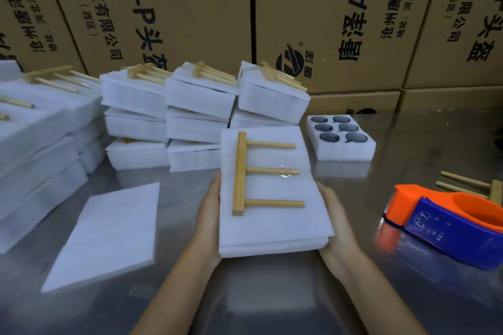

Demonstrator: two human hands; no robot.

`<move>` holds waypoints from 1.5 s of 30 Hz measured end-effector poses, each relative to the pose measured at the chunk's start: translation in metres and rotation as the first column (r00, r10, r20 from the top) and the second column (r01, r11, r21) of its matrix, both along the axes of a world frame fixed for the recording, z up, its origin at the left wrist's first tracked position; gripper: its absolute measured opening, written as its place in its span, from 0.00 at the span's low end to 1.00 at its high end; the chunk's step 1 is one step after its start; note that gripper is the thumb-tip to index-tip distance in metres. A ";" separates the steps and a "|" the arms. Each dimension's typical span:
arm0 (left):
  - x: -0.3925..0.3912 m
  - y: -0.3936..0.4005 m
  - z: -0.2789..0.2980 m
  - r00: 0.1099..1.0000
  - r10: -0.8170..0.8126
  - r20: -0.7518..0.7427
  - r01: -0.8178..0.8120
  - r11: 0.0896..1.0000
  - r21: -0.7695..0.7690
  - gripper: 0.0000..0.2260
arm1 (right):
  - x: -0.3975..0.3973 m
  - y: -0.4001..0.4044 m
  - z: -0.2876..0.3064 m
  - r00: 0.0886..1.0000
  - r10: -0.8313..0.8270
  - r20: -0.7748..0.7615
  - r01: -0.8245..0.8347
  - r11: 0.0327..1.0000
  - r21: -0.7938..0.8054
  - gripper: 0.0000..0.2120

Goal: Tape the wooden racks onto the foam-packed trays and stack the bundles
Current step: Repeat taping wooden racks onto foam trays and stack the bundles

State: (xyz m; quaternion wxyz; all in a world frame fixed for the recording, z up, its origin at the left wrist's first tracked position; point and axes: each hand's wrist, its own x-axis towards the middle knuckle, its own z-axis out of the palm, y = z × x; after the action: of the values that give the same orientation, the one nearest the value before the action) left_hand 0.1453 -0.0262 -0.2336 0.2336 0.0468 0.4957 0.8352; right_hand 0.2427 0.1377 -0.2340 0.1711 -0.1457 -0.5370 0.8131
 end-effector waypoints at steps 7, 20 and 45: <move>-0.026 -0.017 -0.007 0.998 0.016 -0.055 -0.020 0.997 -0.074 0.23 | -0.004 -0.014 -0.011 0.983 0.128 0.129 -0.151 0.970 0.192 0.21; -0.038 -0.021 -0.018 0.994 -0.109 -0.028 0.099 0.966 -0.240 0.17 | -0.049 0.060 0.020 0.917 -0.363 0.164 0.176 0.738 0.651 0.20; -0.063 -0.009 -0.024 0.801 0.161 -0.577 -0.478 0.751 -0.455 0.12 | -0.123 0.144 0.017 0.612 -0.736 0.291 -0.545 -0.124 0.829 0.26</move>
State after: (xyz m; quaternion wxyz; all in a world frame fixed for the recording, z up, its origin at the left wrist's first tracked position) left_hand 0.0821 -0.0352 -0.2580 -0.0536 0.1006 0.7691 0.6289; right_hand 0.1201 0.2821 -0.2173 0.0405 -0.3470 -0.9344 -0.0696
